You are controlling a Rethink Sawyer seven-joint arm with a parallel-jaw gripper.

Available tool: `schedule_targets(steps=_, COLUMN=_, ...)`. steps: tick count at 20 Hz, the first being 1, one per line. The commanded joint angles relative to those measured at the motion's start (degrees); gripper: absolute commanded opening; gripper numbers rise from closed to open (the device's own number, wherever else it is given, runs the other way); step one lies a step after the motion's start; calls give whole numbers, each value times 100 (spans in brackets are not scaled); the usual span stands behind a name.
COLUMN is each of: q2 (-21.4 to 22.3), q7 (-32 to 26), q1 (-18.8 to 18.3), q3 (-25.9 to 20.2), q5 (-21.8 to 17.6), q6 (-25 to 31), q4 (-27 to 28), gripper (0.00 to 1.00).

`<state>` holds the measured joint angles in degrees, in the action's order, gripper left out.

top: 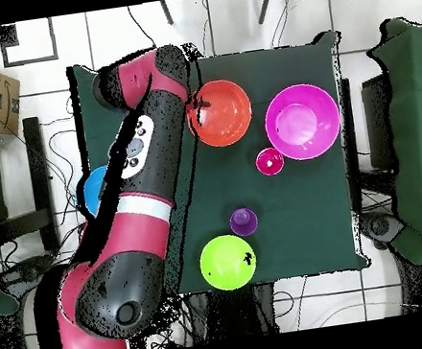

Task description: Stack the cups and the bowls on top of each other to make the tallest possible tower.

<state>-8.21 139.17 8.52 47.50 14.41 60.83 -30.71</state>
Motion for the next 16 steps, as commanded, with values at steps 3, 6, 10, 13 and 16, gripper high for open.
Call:
schedule_targets(steps=3, q2=-88, q7=-1204, q1=8, q3=-921, q5=-407, q6=14, q4=-378, gripper=100)
schedule_targets(steps=6, q2=-97, q7=-1156, q1=4, q3=-972, q5=-363, q6=91, q4=-309, gripper=100)
schedule_targets(steps=10, q2=-94, q7=-1116, q1=-18, q3=-1065, q5=-272, q6=251, q4=-173, gripper=100)
schedule_targets(steps=13, q2=-129, q7=-1036, q1=-55, q3=-1157, q5=-165, q6=308, q4=-30, gripper=100)
schedule_targets(steps=16, q2=-83, q7=-985, q1=-85, q3=-1321, q5=-27, q6=316, q4=-9, gripper=100)
